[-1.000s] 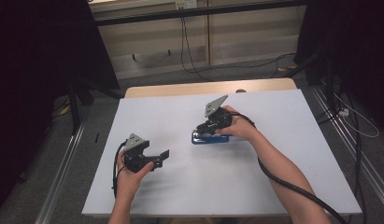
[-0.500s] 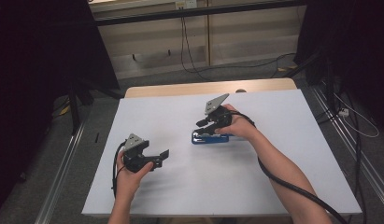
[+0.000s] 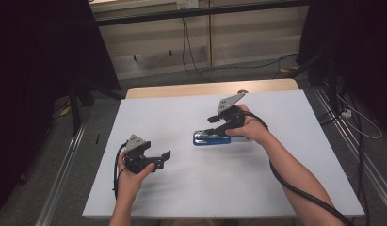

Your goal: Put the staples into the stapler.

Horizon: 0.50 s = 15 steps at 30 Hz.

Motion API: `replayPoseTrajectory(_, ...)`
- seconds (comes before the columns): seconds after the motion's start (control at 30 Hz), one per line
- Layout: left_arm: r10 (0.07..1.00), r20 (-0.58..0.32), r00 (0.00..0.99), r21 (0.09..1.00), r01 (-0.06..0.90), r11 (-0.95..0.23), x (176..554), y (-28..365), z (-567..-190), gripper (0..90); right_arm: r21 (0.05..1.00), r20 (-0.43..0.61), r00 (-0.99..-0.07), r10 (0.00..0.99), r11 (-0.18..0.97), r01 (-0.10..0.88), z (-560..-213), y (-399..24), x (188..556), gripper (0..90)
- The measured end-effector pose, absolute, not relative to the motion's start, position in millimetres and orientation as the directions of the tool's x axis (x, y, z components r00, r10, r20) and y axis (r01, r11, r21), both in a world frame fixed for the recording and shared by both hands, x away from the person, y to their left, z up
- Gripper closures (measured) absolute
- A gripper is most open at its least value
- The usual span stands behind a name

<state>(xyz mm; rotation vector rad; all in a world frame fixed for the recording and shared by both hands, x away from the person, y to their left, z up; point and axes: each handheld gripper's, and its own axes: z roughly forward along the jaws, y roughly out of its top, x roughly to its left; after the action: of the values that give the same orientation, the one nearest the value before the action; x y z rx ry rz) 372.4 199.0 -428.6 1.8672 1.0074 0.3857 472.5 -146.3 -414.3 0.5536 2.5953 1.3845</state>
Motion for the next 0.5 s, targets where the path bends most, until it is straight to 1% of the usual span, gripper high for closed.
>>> replayPoseTrajectory(0.27,0.772,-0.148,0.618,0.849,0.48,-0.221,373,197,-429,6.1,0.845,0.057,-0.882,0.468,0.448,0.292,-411,-165,461,35.0)
replayPoseTrajectory(0.5,0.763,-0.153,0.628,0.85,0.477,-0.223,377,193,-428,6.2,0.839,0.043,-0.856,0.516,0.447,0.312,-411,-178,451,30.7)
